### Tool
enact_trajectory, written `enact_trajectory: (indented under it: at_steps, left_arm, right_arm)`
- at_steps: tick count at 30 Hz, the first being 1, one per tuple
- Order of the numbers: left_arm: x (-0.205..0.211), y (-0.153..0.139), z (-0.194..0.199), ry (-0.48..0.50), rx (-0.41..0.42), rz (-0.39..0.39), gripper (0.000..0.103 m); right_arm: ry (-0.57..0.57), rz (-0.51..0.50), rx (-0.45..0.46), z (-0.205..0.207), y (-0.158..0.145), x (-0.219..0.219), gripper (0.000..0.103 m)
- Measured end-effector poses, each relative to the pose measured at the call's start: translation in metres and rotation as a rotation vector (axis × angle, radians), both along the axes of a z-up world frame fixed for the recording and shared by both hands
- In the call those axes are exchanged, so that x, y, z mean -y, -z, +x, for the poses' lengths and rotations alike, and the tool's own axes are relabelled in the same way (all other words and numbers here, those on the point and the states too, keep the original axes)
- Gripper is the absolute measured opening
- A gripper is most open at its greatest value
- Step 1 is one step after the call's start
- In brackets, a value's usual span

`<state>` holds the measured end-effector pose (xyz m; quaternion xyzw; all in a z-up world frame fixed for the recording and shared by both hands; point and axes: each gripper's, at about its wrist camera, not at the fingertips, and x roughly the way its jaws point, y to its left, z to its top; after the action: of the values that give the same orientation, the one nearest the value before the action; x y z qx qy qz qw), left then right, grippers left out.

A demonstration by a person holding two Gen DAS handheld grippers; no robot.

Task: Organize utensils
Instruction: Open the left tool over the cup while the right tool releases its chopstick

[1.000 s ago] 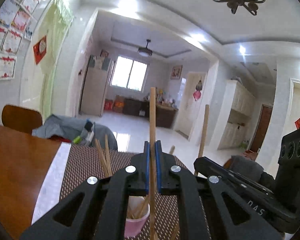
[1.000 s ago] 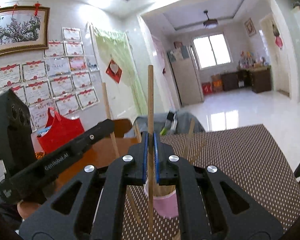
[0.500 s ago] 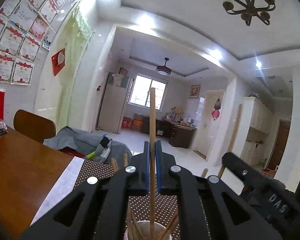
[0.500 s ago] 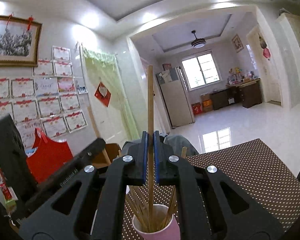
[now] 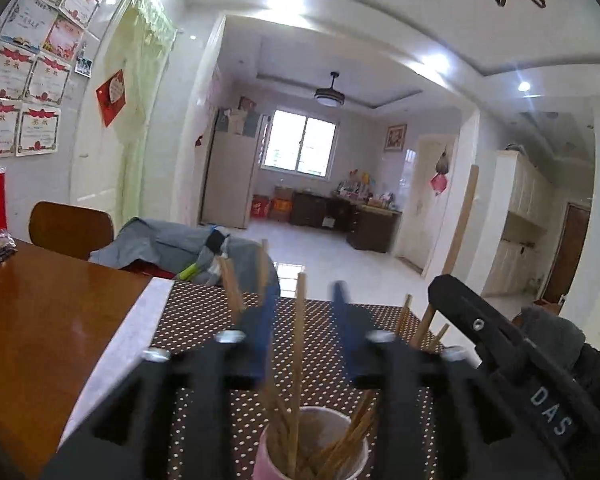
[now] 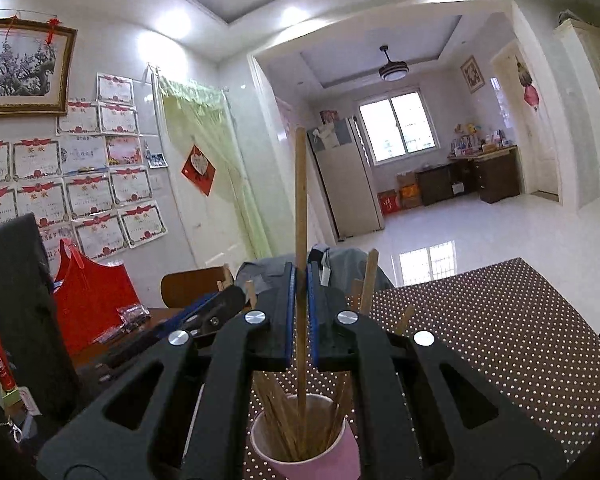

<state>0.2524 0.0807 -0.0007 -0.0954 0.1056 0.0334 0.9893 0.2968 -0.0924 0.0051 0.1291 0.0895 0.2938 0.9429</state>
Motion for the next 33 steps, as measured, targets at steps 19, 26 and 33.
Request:
enact_trajectory:
  at_steps: [19, 26, 33]
  left_arm:
    - [0.001, -0.012, -0.047, -0.066, -0.061, 0.143, 0.052]
    - [0.003, -0.011, -0.047, -0.066, -0.073, 0.163, 0.055]
    - [0.007, -0.013, -0.047, -0.08, -0.078, 0.19, 0.055]
  right_arm:
    - [0.028, -0.112, -0.02, -0.022, 0.004, -0.019, 0.007]
    - [0.042, -0.14, -0.04, -0.024, 0.012, -0.021, 0.007]
    - [0.042, -0.149, -0.08, -0.021, 0.021, -0.024, 0.007]
